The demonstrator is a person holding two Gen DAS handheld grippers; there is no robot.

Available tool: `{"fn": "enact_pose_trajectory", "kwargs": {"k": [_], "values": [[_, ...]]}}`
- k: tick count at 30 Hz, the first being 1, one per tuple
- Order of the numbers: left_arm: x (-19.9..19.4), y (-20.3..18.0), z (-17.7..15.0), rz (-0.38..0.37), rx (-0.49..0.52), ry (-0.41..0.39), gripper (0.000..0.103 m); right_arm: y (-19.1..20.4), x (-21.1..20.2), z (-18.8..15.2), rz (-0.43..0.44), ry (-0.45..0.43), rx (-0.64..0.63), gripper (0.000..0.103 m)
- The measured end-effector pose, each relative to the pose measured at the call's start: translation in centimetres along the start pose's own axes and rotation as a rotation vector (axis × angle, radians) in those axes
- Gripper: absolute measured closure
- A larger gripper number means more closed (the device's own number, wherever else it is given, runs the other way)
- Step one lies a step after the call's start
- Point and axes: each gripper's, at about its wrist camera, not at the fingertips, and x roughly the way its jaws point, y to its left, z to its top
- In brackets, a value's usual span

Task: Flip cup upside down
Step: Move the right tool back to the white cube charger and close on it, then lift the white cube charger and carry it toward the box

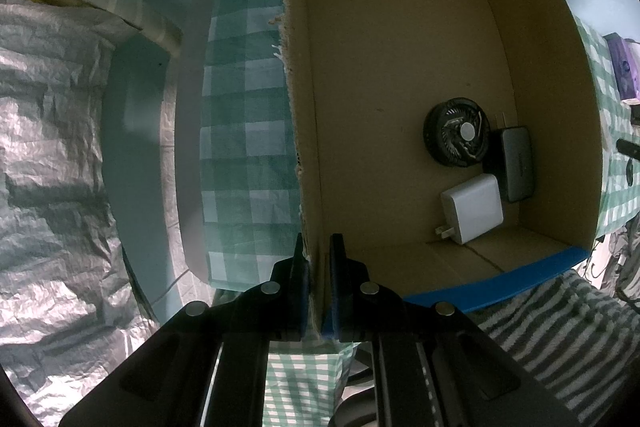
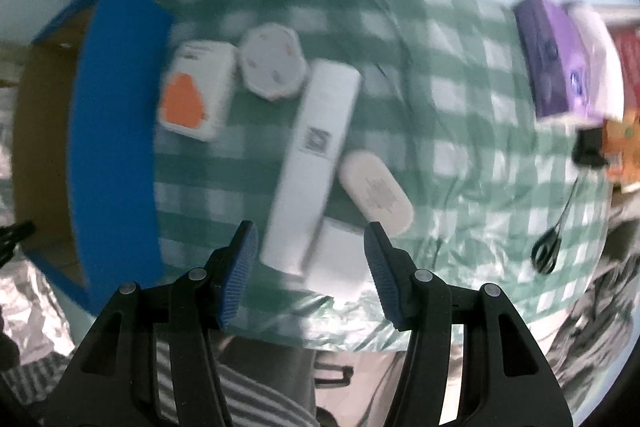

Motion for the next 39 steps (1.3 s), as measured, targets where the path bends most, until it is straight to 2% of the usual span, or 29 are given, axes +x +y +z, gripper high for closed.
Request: {"fn": "enact_pose_trajectory", "kwargs": {"k": [12,22,27,30,39], "values": [[0.1,-0.1,0.0,0.012,0.009,0.007,0.096,-2.1,4.7,-1.3,-0.039,0.044,0.064,0.047],[0.1,-0.2,0.0,0.020,0.011,0.009,0.095,-2.8,6.4,-1.9,-0.018,0.052,0.090,0.047],[0.1,-0.3,0.0,0.023,0.010,0.009,0.094,-4.4,6.9,-1.9,-0.046,0.055,0.115,0.048],[0.1,-0.3,0.0,0.024,0.012,0.009,0.093,-5.3,7.6,-2.1,-0.030,0.077,0.130,0.048],[0.0,-0.3,0.0,0.022,0.009,0.011,0.093,-3.8,7.9,-1.7,-0.084,0.071,0.070,0.050]]}}
